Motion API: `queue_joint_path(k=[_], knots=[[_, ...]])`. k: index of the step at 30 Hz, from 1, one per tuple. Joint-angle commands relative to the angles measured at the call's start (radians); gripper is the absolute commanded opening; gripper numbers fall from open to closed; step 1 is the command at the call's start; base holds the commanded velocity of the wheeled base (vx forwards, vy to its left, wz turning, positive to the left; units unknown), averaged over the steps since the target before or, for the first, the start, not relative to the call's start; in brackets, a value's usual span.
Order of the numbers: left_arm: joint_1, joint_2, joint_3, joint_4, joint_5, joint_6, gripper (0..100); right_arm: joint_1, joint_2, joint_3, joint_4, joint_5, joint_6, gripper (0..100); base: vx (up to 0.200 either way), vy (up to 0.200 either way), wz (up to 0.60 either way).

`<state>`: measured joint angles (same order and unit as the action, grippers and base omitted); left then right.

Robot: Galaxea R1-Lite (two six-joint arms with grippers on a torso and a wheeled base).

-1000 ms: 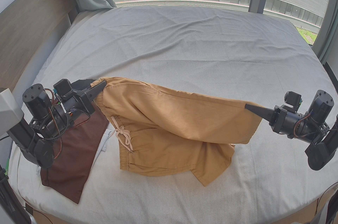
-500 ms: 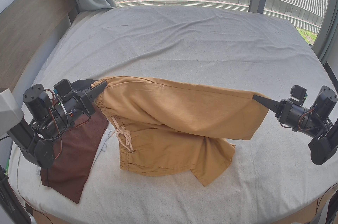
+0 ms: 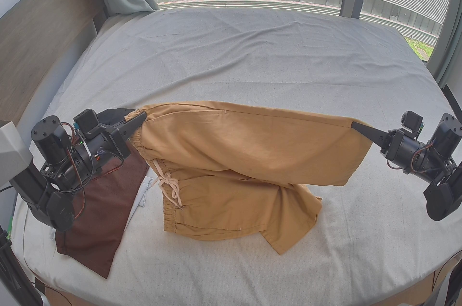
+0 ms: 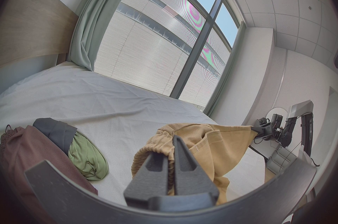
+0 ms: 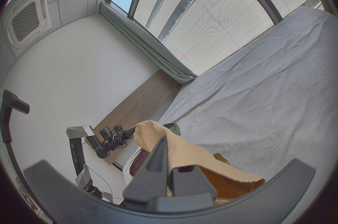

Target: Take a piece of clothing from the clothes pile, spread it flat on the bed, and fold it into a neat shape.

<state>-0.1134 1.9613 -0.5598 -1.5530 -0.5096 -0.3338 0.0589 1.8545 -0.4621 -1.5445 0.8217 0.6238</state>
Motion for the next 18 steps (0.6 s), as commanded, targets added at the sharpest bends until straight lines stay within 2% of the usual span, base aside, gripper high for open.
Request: queue_joint_path(k=[1, 18], knots=[[0.0, 0.002, 0.0, -0.001, 0.0, -0.001, 0, -0.01, 0.0, -0.003, 0.0, 0.001, 0.002, 0, 0.0, 0.0, 0.0], [0.006, 0.004, -0.003, -0.001, 0.0, 0.001, 0, -0.03, 0.008, -0.016, 0.0, 0.001, 0.002, 0, 0.0, 0.0, 0.0]])
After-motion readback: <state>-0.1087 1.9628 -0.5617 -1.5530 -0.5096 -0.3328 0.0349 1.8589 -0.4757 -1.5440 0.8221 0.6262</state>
